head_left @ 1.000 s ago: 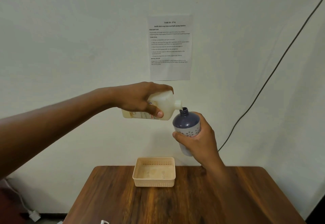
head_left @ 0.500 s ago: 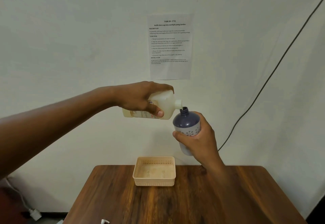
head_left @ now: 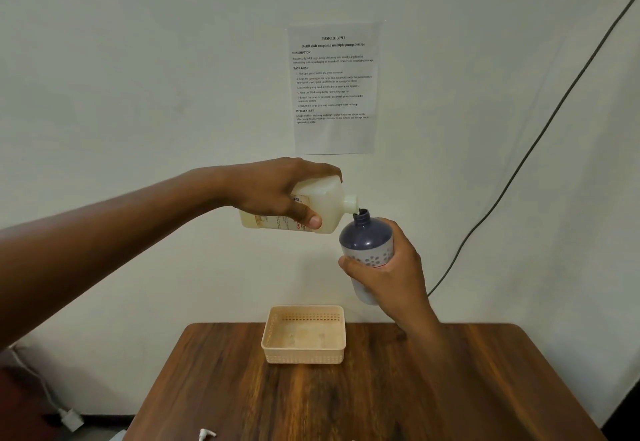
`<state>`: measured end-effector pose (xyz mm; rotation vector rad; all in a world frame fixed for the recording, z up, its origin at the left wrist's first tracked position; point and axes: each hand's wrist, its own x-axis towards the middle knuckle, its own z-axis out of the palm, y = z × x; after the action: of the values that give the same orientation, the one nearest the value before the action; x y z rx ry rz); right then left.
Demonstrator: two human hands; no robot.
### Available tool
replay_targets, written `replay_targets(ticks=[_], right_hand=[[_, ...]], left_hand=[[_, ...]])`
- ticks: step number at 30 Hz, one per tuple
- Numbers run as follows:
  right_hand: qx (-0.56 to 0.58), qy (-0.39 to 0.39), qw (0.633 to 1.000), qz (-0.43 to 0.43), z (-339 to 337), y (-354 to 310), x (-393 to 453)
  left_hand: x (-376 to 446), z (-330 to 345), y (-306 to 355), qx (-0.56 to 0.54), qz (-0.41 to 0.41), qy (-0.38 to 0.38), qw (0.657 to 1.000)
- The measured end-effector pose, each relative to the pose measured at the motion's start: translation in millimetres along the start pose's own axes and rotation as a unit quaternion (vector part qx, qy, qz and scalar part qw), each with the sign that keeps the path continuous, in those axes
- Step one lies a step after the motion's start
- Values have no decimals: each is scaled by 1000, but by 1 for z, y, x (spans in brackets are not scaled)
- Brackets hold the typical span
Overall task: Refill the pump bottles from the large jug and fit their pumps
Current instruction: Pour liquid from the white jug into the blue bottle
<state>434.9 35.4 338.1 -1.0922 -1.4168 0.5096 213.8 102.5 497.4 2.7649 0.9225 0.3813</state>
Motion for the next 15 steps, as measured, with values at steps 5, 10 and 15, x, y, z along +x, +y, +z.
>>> replay_targets(ticks=[5, 10, 15], right_hand=[[3, 0, 1000, -1, 1, -1, -1], [11, 5, 1000, -7, 2, -1, -1], [21, 5, 1000, -2, 7, 1, 2]], left_hand=[[-1, 0, 3, 13, -7, -5, 1000], [-2, 2, 4, 9, -18, -10, 1000], [-9, 8, 4, -15, -37, -3, 999]])
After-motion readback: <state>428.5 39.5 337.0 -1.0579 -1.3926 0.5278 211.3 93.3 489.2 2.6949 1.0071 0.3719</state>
